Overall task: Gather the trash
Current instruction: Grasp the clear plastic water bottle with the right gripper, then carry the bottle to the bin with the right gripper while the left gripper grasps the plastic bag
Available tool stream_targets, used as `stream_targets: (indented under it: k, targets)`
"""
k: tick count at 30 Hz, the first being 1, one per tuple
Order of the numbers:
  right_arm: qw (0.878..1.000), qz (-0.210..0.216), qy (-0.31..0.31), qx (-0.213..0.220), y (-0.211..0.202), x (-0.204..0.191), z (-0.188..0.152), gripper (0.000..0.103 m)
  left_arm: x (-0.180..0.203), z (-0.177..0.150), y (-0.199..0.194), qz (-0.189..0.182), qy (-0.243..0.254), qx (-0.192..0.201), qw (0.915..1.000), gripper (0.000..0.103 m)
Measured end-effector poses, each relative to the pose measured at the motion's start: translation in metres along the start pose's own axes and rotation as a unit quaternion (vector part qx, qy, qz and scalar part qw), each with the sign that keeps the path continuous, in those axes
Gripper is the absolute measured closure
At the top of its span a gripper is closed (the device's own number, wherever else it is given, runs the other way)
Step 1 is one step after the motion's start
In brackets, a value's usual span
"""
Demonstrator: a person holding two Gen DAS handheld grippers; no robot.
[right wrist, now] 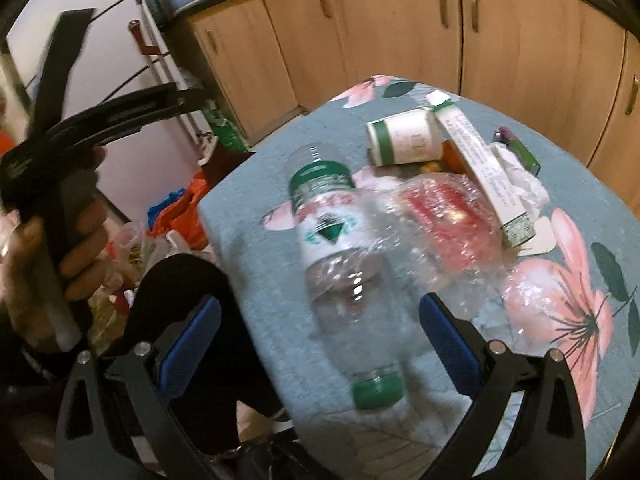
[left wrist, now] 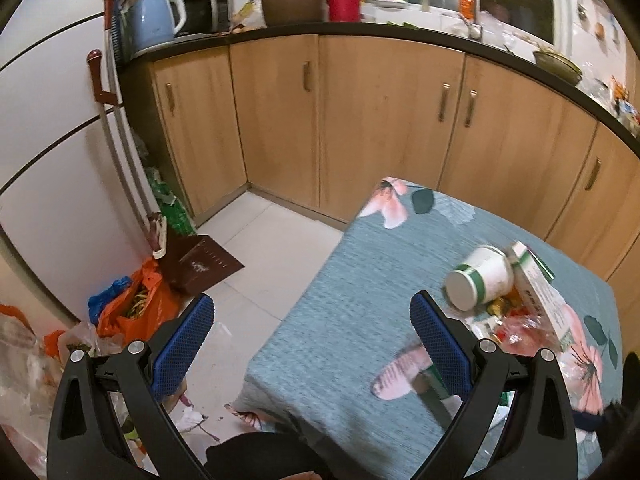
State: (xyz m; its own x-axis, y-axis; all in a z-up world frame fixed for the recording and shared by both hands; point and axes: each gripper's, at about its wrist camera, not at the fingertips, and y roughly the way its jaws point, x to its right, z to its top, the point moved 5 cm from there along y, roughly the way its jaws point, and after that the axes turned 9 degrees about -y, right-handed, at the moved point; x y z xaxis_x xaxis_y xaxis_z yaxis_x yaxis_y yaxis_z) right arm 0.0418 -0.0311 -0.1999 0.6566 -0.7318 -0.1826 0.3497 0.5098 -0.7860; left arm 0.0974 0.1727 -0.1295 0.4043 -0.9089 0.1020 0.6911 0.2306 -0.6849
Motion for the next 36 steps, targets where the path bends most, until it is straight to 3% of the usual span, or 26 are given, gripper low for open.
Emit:
stream_targets:
  k: [3, 7, 9, 10, 11, 19, 21, 22, 24, 25, 27, 28, 31, 36]
  targets:
    - [1.000, -0.022, -0.014, -0.015, 0.008, 0.004, 0.001, 0.003, -0.003, 0.000, 0.007, 0.001, -0.005, -0.008, 1.0000, 0.008]
    - [0.998, -0.020, -0.025, -0.053, 0.042, 0.010, -0.003, 0.005, -0.002, -0.003, 0.009, 0.000, -0.001, -0.012, 0.9999, 0.008]
    - [0.996, -0.030, -0.033, -0.071, 0.052, 0.013, -0.010, 0.025, -0.002, -0.003, 0.009, 0.003, 0.000, -0.010, 0.9999, 0.008]
    - [0.996, -0.022, -0.026, -0.078, 0.058, 0.015, -0.012, 0.040, -0.002, -0.003, 0.010, 0.005, 0.000, -0.009, 0.9999, 0.008]
    - [0.997, -0.015, -0.017, -0.077, 0.060, 0.017, -0.013, 0.045, -0.002, -0.002, 0.011, 0.008, -0.001, -0.008, 0.9999, 0.008]
    - [0.998, 0.005, -0.012, -0.064, 0.053, 0.024, -0.024, 0.047, 0.007, 0.007, 0.028, 0.020, 0.012, -0.010, 0.9997, 0.008]
    - [0.998, 0.007, -0.008, -0.057, 0.048, 0.023, -0.029, 0.047, 0.024, 0.014, 0.025, 0.004, 0.047, 0.005, 0.9989, 0.008]
    - [0.999, 0.008, -0.005, -0.053, 0.046, 0.024, -0.032, 0.047, 0.045, 0.017, 0.022, -0.015, 0.093, 0.012, 0.9955, 0.008]
    - [0.999, 0.006, -0.005, -0.046, 0.042, 0.023, -0.036, 0.047, 0.085, 0.013, 0.017, -0.060, 0.184, 0.013, 0.9810, 0.008]
    - [0.999, 0.003, -0.007, -0.043, 0.040, 0.021, -0.039, 0.047, 0.111, 0.005, 0.015, -0.100, 0.239, 0.005, 0.9658, 0.008]
    - [0.999, 0.005, -0.005, -0.040, 0.038, 0.019, -0.042, 0.047, 0.150, -0.017, 0.018, -0.171, 0.332, -0.035, 0.9270, 0.008]
    - [0.999, 0.002, -0.005, -0.038, 0.036, 0.018, -0.044, 0.047, 0.170, -0.033, 0.021, -0.203, 0.378, -0.059, 0.9013, 0.008]
    - [1.000, 0.000, 0.001, -0.028, 0.032, 0.018, -0.046, 0.047, 0.199, -0.067, 0.036, -0.237, 0.450, -0.100, 0.8549, 0.008]
    - [1.000, 0.003, 0.006, -0.018, 0.024, 0.027, -0.051, 0.047, 0.209, -0.091, 0.068, -0.240, 0.456, -0.192, 0.8351, 0.008]
